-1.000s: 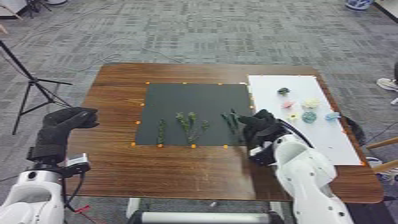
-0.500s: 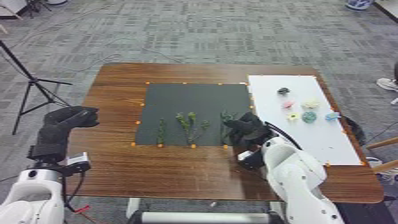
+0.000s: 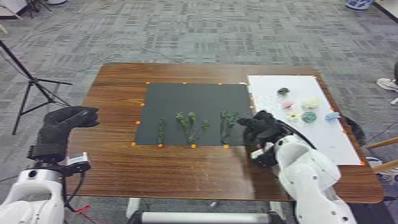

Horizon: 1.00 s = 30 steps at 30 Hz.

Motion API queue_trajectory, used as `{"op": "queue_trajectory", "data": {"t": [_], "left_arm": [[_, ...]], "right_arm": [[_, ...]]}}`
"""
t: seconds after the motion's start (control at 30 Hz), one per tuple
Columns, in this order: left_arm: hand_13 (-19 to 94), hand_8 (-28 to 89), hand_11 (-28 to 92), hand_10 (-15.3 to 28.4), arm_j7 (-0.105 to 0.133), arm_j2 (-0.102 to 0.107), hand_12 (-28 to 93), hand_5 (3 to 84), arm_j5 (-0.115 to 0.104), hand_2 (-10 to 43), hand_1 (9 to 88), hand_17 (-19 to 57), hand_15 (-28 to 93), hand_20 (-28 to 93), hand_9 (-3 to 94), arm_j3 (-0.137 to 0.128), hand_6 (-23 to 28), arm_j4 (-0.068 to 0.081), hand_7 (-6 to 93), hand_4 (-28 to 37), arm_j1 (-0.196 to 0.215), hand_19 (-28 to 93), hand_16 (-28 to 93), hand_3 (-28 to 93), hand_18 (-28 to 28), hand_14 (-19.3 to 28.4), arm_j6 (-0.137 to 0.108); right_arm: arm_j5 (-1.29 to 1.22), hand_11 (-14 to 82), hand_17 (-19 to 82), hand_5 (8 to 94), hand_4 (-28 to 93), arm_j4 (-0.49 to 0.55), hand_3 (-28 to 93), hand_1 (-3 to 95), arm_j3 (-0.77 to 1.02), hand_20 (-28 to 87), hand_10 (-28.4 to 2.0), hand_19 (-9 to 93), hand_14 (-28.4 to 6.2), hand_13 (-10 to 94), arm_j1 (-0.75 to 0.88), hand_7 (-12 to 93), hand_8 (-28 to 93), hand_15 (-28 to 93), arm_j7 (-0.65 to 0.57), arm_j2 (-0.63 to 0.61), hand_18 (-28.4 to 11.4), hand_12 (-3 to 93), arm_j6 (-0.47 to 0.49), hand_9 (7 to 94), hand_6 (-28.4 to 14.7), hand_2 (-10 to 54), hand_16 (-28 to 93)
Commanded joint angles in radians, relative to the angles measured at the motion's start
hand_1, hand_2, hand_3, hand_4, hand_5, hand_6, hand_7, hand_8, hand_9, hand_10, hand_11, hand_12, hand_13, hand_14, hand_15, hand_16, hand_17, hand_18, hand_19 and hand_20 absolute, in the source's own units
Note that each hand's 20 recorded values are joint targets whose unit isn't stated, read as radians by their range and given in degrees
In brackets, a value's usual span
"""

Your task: Arrange flowers

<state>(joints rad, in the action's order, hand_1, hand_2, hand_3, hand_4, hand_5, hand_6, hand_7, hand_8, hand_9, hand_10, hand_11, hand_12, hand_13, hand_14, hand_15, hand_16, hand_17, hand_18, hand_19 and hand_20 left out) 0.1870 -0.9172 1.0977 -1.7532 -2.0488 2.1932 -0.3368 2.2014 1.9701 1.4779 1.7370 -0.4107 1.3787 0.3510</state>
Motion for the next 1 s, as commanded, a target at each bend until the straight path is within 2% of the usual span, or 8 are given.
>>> {"op": "queue_trajectory", "data": {"t": [0.03, 0.2, 0.33, 0.57, 0.67, 0.7, 0.83, 1.0], "left_arm": [[50, 0, 29, 12.6, -0.004, 0.005, 18, 59.2, -0.008, -3.8, 39.5, 4.7, 49, 31, 59.9, 0.013, 2.1, 0.003, 26.3, -14.3, -0.008, 27, 1, 64, 14.6, 17.5, 0.009], [50, 1, 29, 12.7, -0.004, 0.013, 18, 59.2, -0.004, -3.8, 39.5, 4.6, 49, 31, 60.1, 0.03, 2.2, 0.011, 26.6, -14.4, -0.031, 27, 1, 64, 14.6, 17.6, 0.024], [50, 0, 29, 12.7, 0.001, 0.013, 18, 59.3, -0.003, -3.8, 39.5, 4.7, 49, 31, 60.1, 0.023, 2.3, 0.006, 26.4, -14.4, -0.022, 27, 1, 64, 14.6, 17.6, 0.017], [50, 0, 29, 12.7, 0.002, 0.007, 18, 59.4, -0.001, -3.9, 39.5, 4.7, 49, 31, 59.9, 0.027, 2.3, 0.005, 26.4, -14.3, -0.023, 27, 1, 64, 14.6, 17.6, 0.009], [50, 0, 29, 12.6, 0.001, 0.006, 18, 59.2, 0.0, -4.0, 39.4, 4.7, 49, 31, 59.8, 0.033, 2.3, 0.006, 26.2, -14.2, -0.024, 27, 1, 64, 14.6, 17.6, 0.012], [50, 0, 29, 12.6, 0.003, 0.008, 18, 59.2, 0.0, -4.0, 39.5, 4.7, 49, 31, 59.7, 0.035, 2.3, 0.005, 26.1, -14.3, -0.024, 27, 1, 64, 14.7, 17.7, 0.014], [50, 0, 29, 12.6, 0.008, 0.009, 18, 59.2, 0.0, -4.1, 39.6, 4.6, 48, 31, 59.7, 0.028, 2.3, 0.004, 26.3, -14.3, -0.016, 27, 1, 64, 14.7, 17.7, 0.011], [50, 1, 29, 12.6, 0.008, 0.008, 18, 59.0, -0.004, -4.1, 39.8, 4.7, 48, 31, 59.8, 0.021, 2.2, 0.001, 26.4, -14.2, -0.008, 27, 1, 64, 14.7, 17.5, 0.008]], "right_arm": [[-0.262, 14.5, 65, 72.3, -11, 0.02, 57, 23.5, -0.032, 60, -17.2, 93, -6.0, 93, 0.046, 24, -4, 54, 0.265, -0.018, -15.8, 17.8, -0.186, 82.5, -6.0, 9.0, 36], [-0.176, 10.0, 61, 69.6, -12, -0.004, 59, 23.0, -0.059, 56, -17.3, 93, -7.5, 91, 0.014, 23, -5, 52, 0.391, -0.013, -17.2, 15.2, -0.126, 73.5, -5.5, 10.5, 37], [-0.043, 8.7, 57, 65.5, -12, -0.002, 58, 23.6, -0.036, 49, -17.5, 93, -9.6, 87, -0.057, 19, -5, 52, 0.427, -0.063, -18.0, 14.4, -0.113, 66.6, -5.2, 10.8, 36], [0.241, 8.4, 46, 53.6, -13, -0.04, 66, 32.5, -0.024, 45, -16.1, 90, -10.7, 76, -0.193, 18, -6, 51, 0.414, -0.235, -19.8, 15.4, -0.315, 58.6, -4.3, -3.3, 34], [0.305, 9.3, 44, 52.6, -14, -0.066, 69, 34.0, 0.001, 47, -15.6, 88, -11.0, 74, -0.215, 20, -6, 52, 0.438, -0.302, -20.4, 16.4, -0.344, 58.2, -4.0, -8.3, 34], [0.318, 9.7, 44, 52.5, -15, -0.068, 69, 34.2, 0.016, 49, -15.3, 88, -11.0, 73, -0.21, 20, -6, 53, 0.451, -0.326, -20.6, 16.7, -0.322, 58.3, -3.7, -9.1, 33], [0.341, 10.7, 44, 52.2, -16, -0.088, 70, 34.0, 0.051, 50, -14.8, 88, -11.0, 73, -0.179, 22, -7, 54, 0.473, -0.426, -20.9, 17.4, -0.25, 58.6, -3.1, -9.5, 33], [0.367, 14.1, 43, 53.2, -17, -0.119, 70, 33.8, 0.084, 51, -14.5, 89, -11.0, 72, -0.12, 24, -7, 56, 0.493, -0.48, -21.2, 18.9, -0.239, 61.0, -2.1, -9.5, 34]]}}
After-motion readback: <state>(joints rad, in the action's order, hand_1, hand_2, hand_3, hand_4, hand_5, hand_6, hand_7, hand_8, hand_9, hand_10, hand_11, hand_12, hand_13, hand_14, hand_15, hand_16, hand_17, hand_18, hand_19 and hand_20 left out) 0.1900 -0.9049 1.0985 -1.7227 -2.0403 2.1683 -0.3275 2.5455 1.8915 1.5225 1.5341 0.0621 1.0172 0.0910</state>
